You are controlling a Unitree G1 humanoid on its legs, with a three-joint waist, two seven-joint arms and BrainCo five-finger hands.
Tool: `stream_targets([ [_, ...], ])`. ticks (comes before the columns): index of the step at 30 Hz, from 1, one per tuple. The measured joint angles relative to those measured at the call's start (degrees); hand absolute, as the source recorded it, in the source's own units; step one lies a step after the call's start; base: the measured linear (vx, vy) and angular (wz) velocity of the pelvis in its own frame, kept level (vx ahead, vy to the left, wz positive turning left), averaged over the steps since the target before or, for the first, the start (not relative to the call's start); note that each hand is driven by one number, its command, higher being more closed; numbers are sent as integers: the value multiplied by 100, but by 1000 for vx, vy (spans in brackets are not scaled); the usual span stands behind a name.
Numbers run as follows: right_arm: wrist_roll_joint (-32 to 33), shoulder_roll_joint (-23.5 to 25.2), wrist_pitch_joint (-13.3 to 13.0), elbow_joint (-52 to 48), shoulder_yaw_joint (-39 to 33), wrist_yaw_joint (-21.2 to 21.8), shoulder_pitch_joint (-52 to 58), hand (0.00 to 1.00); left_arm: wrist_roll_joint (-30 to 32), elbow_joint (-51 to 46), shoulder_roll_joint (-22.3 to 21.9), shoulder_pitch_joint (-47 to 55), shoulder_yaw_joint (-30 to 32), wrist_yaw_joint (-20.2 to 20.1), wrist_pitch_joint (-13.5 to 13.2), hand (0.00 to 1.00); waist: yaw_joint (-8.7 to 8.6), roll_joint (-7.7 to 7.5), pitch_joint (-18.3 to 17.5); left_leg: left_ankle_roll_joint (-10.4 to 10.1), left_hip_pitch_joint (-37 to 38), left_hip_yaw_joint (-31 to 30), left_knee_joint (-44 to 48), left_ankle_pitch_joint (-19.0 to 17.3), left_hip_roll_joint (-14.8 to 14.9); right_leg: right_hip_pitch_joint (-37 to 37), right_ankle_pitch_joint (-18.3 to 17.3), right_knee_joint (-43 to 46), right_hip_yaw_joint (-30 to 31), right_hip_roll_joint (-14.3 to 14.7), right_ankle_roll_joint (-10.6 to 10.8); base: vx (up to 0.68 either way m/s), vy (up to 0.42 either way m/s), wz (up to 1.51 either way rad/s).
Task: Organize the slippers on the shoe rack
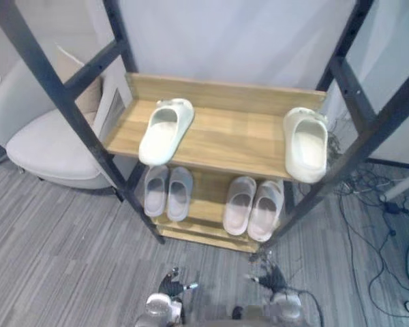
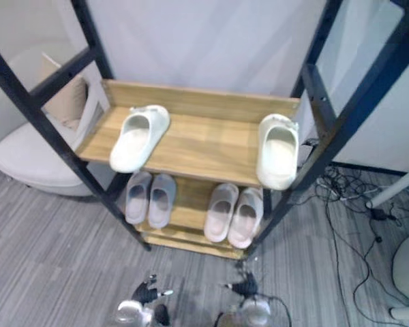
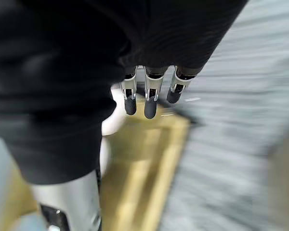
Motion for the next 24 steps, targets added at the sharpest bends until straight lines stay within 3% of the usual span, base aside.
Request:
stream_targets([
  [5, 709, -15, -67, 503, -444, 20, -97, 0, 48, 122, 73, -11, -250, 8, -5, 0, -66, 36, -20, -11, 361, 26, -246, 83, 30, 345, 98, -272, 46, 100, 10, 1, -6, -7],
  [12, 967, 1, -173, 726, -678, 22, -128, 0, 46, -14, 219, -174, -1774, 9, -95, 0, -103, 55, -33, 10, 412, -16, -390, 135, 40, 463, 269, -590, 76, 192, 19, -7, 0, -1],
  [15, 1127, -23, -181, 806, -776, 20, -116, 0, 41, -1061, 357, -201, -2883, -3, -135, 0, -170, 86, -58, 19, 530, -74, -473, 163, 0, 572, 275, -679, 43, 196, 29, 14, 4, 6],
  [19, 1175, -76, -235, 917, -927, 20, -127, 0, -144, -2845, 464, -331, -3961, -392, -438, 0, -259, 123, -64, 43, 526, -159, -544, 182, -50, 578, 267, -723, -9, 190, 38, 41, 2, 7],
  [22, 1163, -146, -226, 1046, -951, 12, -55, 0, -383, -4052, 503, -469, -4491, -665, -587, 0, -301, 162, -48, 43, 592, -273, -598, 182, -52, 728, 267, -841, -122, 204, 37, 55, -17, 16],
  [24, 1159, -182, -224, 1093, -937, 11, -43, 0, -591, -4456, 506, -474, -4503, -752, -634, 0, -301, 202, -71, 43, 642, -272, -660, 182, -47, 765, 268, -888, -122, 219, 37, 64, -16, 1],
])
